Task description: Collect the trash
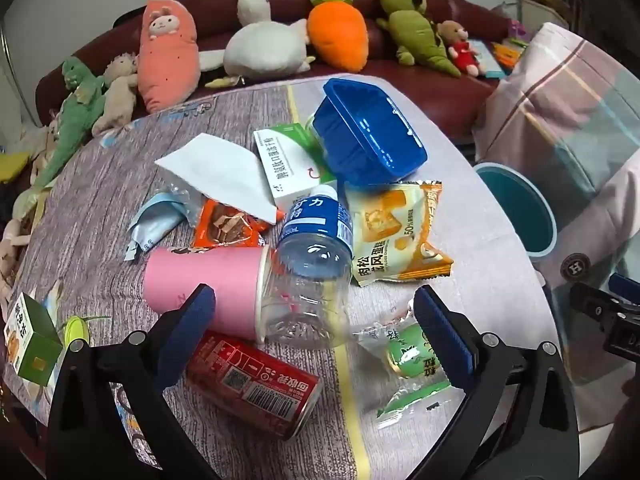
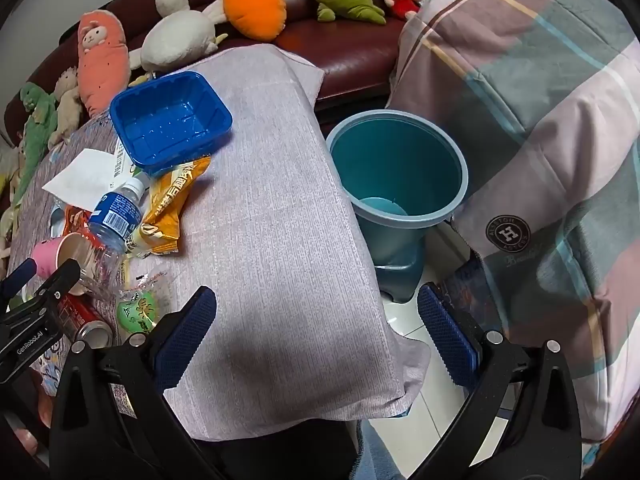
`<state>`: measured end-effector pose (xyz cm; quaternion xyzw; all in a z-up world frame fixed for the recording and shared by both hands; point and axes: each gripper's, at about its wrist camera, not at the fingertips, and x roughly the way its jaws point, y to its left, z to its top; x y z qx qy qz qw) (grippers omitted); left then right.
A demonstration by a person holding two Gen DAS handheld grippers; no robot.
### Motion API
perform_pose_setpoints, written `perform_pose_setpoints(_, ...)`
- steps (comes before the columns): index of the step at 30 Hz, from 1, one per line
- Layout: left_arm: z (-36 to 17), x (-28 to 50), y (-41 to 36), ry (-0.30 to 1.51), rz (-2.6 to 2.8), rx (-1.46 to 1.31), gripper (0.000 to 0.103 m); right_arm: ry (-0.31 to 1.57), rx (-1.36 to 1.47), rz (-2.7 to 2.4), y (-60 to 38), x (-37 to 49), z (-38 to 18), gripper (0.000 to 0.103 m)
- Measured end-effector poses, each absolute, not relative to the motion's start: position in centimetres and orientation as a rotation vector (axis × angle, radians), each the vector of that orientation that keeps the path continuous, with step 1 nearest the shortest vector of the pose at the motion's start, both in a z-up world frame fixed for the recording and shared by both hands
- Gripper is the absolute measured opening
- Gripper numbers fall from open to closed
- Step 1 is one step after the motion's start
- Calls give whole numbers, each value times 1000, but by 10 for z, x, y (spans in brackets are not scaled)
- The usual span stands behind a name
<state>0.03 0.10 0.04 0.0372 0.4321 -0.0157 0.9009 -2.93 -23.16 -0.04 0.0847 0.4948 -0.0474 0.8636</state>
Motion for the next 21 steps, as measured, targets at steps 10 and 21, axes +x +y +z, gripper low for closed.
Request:
perform_pose_setpoints(10, 10, -6, 16, 902, -35, 22, 99, 1032, 137, -106, -229, -27, 14, 97)
perform_pose_setpoints(21, 7, -3, 20, 911, -26, 10, 99, 1023, 137, -111, -230, -30, 16, 97)
